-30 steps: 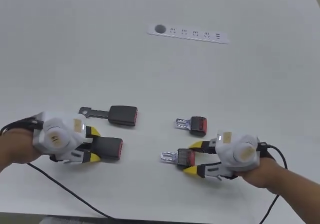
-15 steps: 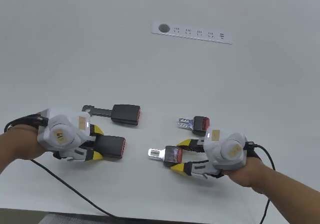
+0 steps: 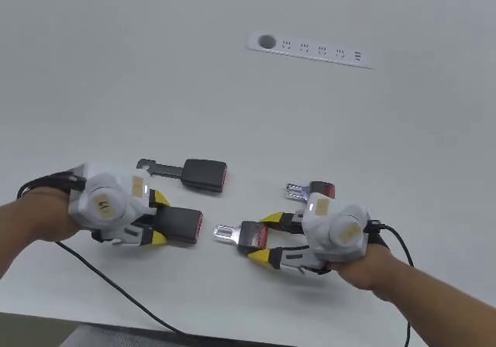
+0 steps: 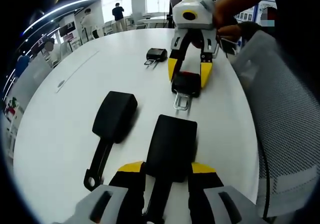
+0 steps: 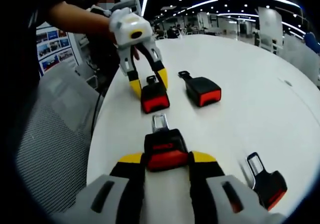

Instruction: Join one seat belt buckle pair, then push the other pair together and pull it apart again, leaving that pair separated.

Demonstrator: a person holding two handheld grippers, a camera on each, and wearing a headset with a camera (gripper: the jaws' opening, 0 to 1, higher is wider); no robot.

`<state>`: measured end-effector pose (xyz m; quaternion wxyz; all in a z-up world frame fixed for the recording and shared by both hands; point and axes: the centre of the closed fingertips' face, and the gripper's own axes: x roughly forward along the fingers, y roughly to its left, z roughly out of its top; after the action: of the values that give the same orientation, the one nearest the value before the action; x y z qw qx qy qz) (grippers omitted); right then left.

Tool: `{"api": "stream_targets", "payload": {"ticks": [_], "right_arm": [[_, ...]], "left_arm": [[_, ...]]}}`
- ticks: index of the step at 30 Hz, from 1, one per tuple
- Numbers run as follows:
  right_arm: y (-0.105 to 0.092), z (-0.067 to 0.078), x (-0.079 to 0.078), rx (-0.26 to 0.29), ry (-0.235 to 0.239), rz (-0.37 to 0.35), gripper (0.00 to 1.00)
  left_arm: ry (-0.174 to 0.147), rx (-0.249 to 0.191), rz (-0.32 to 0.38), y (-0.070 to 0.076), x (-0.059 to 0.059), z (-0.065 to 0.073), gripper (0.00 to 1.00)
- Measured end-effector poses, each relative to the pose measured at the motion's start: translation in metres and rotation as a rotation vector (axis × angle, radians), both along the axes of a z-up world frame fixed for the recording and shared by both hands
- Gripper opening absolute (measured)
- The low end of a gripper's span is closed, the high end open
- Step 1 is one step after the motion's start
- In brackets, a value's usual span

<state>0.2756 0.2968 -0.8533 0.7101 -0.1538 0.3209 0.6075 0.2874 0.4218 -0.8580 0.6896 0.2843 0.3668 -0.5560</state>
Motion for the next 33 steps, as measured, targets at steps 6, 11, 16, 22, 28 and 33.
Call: {"api": "stream_targets", "payload": {"ticks": [6, 11, 16, 22, 28, 33], "right_arm": [[0.012, -0.001, -0.001, 0.015, 0.01, 0.015, 0.36], [0.02, -0.002, 0.001, 0.008, -0.023, 0.058, 0.35], [0.03, -0.002, 0.004, 0.024, -0.008, 0.041, 0.35], [0.032, -0.003, 0.008, 0.017, -0.005, 0.048, 0.35], [0.036, -0.004, 0.008, 0.007, 0.006, 0.047, 0.34], [0.042, -0.005, 0.007, 0.0, -0.004, 0.04, 0.34]], "left_arm": [[0.0, 0.003, 0.0, 0.001, 0.0, -0.001, 0.34], [0.003, 0.009, 0.003, 0.0, 0.0, 0.0, 0.34], [0.005, 0.01, 0.004, 0.0, -0.001, 0.0, 0.34], [0.008, 0.014, 0.013, -0.001, -0.002, 0.0, 0.34], [0.009, 0.033, 0.009, 0.001, 0.0, -0.001, 0.34], [0.007, 0.046, -0.003, 0.0, 0.0, -0.002, 0.34]]}}
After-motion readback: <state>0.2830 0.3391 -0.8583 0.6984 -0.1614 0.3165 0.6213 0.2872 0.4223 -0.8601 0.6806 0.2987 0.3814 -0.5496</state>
